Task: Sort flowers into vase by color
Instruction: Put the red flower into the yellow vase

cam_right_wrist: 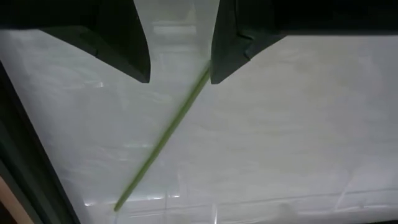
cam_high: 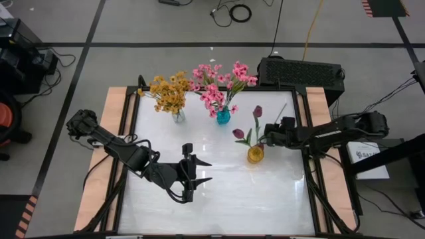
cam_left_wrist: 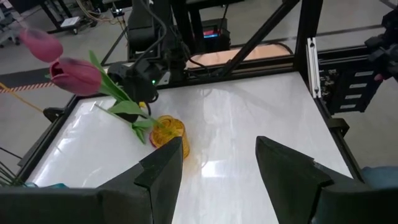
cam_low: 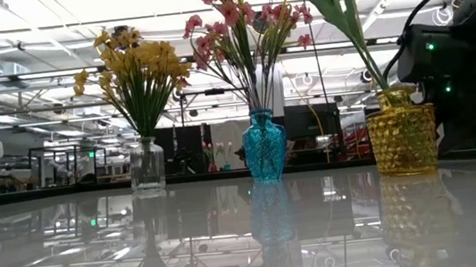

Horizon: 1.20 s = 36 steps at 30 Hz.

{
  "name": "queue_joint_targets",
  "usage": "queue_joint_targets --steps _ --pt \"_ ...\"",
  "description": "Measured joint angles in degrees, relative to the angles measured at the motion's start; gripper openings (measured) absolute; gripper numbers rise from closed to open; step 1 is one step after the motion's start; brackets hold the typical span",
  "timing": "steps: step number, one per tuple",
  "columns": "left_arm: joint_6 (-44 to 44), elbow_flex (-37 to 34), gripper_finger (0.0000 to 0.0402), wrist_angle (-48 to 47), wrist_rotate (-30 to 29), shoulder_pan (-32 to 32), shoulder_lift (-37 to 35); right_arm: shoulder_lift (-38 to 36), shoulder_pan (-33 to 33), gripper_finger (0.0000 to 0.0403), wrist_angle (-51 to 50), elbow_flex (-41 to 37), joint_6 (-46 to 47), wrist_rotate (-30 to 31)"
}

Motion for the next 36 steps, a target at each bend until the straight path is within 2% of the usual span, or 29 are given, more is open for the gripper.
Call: queue_joint_targets --steps 6,14,22,36 --pt "-0.1 0.0 0.0209 0.3 0.0 0.0 0.0 1.8 -2.2 0.0160 2.0 0.0 1.3 0.0" --pt "-0.1 0.0 0.0209 0.2 0.0 0.0 0.0 8.6 -6.7 0.0160 13.5 0.0 -3.6 -0.1" --pt "-0.1 0.0 0.0209 0.2 0.0 0.0 0.0 12.3 -8.6 0.0155 14.9 0.2 -6.0 0.0" --pt "-0.1 0.0 0.0209 0.6 0.0 -0.2 0.0 12.5 -10.7 0.0023 14.5 1.8 -9.2 -2.3"
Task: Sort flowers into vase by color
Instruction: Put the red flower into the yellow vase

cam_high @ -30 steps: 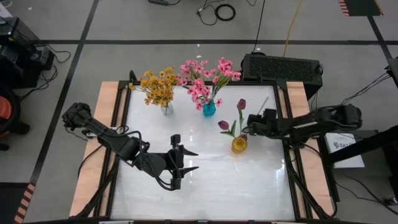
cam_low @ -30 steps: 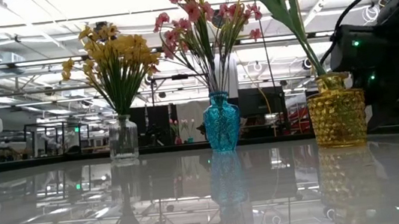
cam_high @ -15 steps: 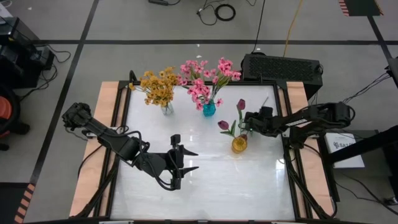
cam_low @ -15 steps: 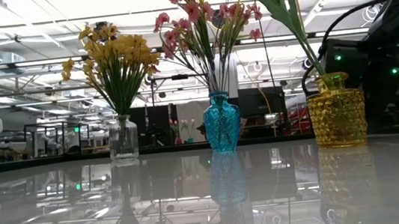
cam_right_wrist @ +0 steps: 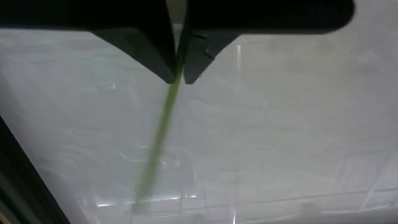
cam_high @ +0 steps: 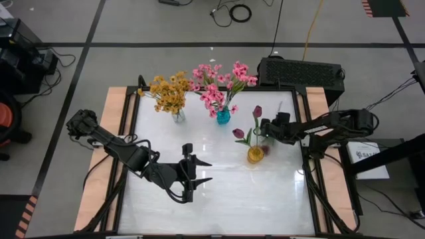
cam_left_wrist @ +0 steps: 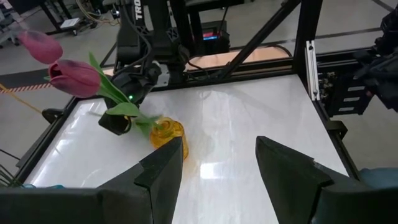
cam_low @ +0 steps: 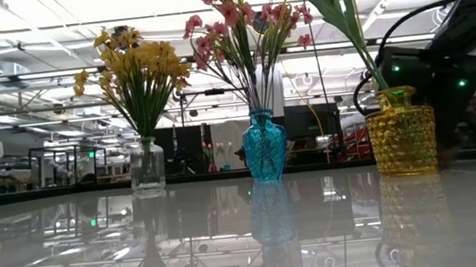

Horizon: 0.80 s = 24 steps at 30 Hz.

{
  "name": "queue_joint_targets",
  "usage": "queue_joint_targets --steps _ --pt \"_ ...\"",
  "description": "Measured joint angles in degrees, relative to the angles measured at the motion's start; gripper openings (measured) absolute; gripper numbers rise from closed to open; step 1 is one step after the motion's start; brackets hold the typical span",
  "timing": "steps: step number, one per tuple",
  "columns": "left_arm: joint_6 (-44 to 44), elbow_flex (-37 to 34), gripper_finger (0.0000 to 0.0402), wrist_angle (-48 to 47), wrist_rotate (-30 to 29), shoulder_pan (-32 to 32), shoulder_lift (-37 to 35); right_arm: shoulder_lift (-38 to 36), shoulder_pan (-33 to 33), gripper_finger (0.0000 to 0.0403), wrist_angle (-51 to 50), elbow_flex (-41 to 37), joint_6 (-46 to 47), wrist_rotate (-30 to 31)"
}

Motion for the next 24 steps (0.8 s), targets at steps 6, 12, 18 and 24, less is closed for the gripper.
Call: queue_joint_targets --steps 6,12,18,24 --pt "0.0 0.0 0.0209 0.0 0.0 -0.2 0.0 0.0 -1.4 0.0004 -1.0 0.1 0.3 -0.5" --pt "0.0 0.0 0.0209 0.0 0.0 -0.2 0.0 0.0 -1.6 0.0001 -0.6 0.0 0.0 0.8" --pt "0.0 0.0 0.0209 0.0 0.0 -0.2 0.0 -1.6 -1.5 0.0001 -0.3 -0.3 -1.4 1.2" --pt "0.0 0.0 0.0209 -0.2 0.0 -0.2 0.0 -7.7 -1.3 0.0000 -0.8 -0.3 -4.6 2.9"
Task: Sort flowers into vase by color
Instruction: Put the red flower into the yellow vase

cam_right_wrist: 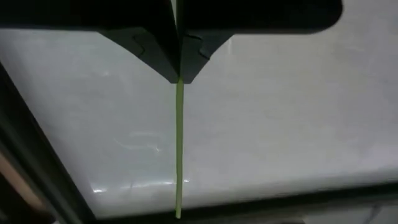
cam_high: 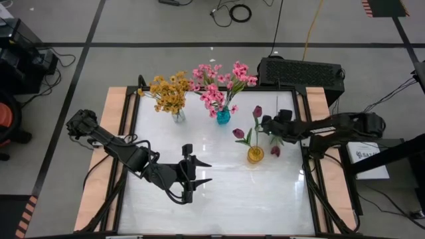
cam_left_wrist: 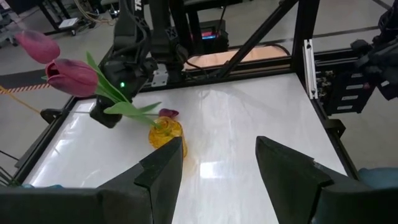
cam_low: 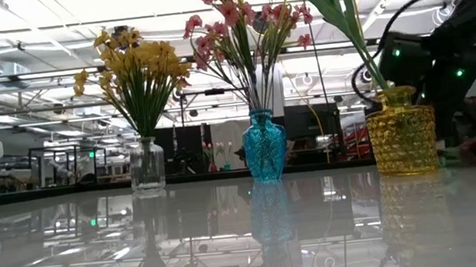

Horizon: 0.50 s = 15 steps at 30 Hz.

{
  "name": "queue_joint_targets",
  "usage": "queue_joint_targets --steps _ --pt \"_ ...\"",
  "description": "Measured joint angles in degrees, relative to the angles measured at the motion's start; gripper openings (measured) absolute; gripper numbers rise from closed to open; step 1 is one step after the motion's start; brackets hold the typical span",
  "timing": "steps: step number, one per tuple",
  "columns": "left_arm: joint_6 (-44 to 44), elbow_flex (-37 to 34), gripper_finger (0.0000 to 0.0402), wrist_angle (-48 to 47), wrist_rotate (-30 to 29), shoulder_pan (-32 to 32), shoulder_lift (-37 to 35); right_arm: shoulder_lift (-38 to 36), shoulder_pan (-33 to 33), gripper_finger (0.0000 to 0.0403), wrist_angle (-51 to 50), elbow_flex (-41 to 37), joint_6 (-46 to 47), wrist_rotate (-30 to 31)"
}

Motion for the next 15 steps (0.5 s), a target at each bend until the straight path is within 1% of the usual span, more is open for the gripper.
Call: queue_joint_targets --steps 8,11,15 --pt "0.0 0.0 0.0209 -0.3 0.0 0.0 0.0 -10.8 0.1 0.0000 -2.2 0.0 -5.5 0.9" --pt "0.0 0.0 0.0209 -0.3 0.0 0.0 0.0 -15.7 0.4 0.0000 -2.1 0.0 -9.0 1.1" --pt "0.0 0.0 0.0209 -0.3 0.0 0.0 0.0 -23.0 2.2 0.0000 -2.5 0.4 -13.5 3.0"
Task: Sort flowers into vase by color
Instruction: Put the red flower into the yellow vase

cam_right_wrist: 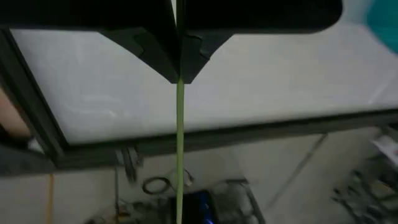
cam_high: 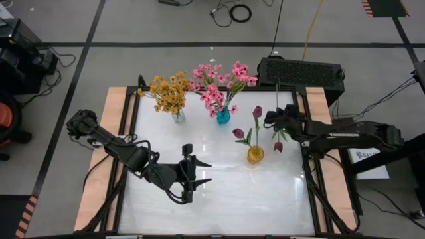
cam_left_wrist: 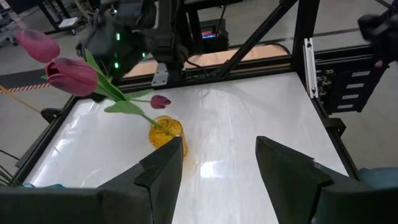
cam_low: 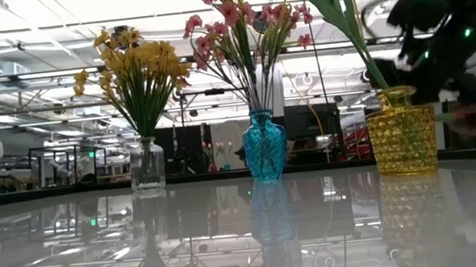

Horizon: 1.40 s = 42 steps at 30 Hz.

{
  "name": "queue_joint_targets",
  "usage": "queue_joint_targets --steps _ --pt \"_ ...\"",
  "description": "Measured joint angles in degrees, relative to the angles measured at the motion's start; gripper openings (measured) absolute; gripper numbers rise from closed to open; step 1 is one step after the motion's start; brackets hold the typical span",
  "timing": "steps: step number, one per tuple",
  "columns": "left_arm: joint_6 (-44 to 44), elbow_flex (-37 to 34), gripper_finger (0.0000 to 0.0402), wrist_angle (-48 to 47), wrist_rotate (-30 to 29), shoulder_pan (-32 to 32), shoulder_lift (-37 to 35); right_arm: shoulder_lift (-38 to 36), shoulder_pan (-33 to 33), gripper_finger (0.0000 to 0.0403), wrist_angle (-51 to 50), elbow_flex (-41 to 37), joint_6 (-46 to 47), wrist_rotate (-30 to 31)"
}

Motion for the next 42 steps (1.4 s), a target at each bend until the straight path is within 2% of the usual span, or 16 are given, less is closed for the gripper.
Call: queue_joint_targets --steps 8,19,24,31,37,42 --pt "0.0 0.0 0.0209 0.0 0.0 0.0 0.0 -10.1 7.5 0.0000 -0.7 9.6 -14.6 7.3" --pt "0.0 0.0 0.0209 0.0 0.0 0.0 0.0 -10.1 20.5 0.0000 0.1 25.7 -28.8 14.8" --pt "0.2 0.0 0.0209 0.1 0.0 0.0 0.0 -8.7 26.7 0.0000 9.4 28.7 -38.1 15.3" --pt "0.4 0.0 0.0209 0.8 -0.1 0.0 0.0 -5.6 36.1 0.0000 26.8 30.3 -57.5 14.6" --pt "1.8 0.0 0.0209 3.2 -0.7 0.1 0.0 0.1 43.4 0.0000 40.3 31.7 -75.1 12.8" --pt "5.7 0.0 0.0209 8.3 -0.7 0.5 0.0 5.9 47.3 0.0000 46.8 33.7 -83.6 11.6"
